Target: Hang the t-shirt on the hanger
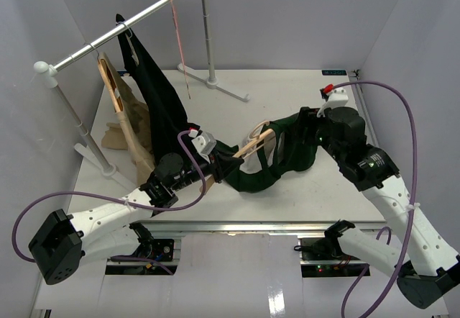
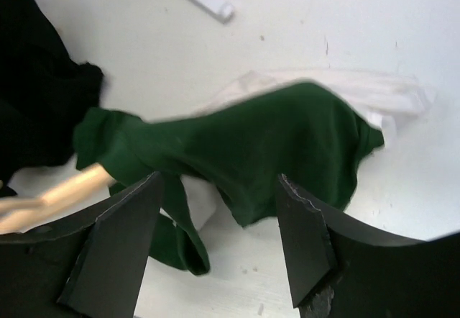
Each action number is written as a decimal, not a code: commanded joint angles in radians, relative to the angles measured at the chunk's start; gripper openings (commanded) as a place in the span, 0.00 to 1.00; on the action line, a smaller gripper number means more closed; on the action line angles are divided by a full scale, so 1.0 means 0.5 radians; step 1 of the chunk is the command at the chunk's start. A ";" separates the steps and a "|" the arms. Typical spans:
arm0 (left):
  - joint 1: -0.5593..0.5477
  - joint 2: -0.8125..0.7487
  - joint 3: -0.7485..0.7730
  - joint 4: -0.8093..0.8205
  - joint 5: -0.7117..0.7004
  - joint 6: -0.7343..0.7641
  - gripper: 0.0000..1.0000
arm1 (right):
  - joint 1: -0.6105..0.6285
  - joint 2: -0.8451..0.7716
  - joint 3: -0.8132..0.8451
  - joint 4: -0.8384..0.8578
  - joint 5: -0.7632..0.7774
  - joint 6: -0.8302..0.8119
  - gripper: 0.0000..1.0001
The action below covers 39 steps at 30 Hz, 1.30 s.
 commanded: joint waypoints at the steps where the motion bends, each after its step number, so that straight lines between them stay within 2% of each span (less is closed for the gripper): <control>1: 0.001 -0.087 0.046 0.078 -0.118 -0.004 0.00 | 0.003 -0.136 -0.341 0.278 -0.140 -0.045 0.67; 8: 0.001 -0.167 0.025 0.101 -0.137 -0.040 0.00 | 0.003 -0.040 -0.714 0.557 -0.175 -0.036 0.67; 12: -0.002 -0.202 0.040 0.079 -0.129 -0.040 0.00 | 0.001 0.092 -0.875 0.845 -0.142 -0.032 0.67; 20: -0.002 -0.221 0.028 0.077 -0.164 -0.037 0.00 | 0.006 0.168 -1.119 1.264 -0.008 0.059 0.57; 26: -0.003 -0.200 0.046 0.083 -0.164 -0.048 0.00 | 0.003 0.190 -1.264 1.580 -0.057 0.098 0.55; 34: 0.001 -0.237 0.016 0.115 -0.178 -0.086 0.00 | 0.002 0.407 -1.304 1.794 -0.118 0.143 0.55; 36: -0.002 -0.246 0.010 0.117 -0.183 -0.086 0.00 | 0.003 0.465 -1.300 1.816 -0.106 0.157 0.48; 39: 0.000 -0.249 0.003 0.111 -0.203 -0.080 0.00 | 0.001 0.495 -1.248 1.672 0.058 0.189 0.20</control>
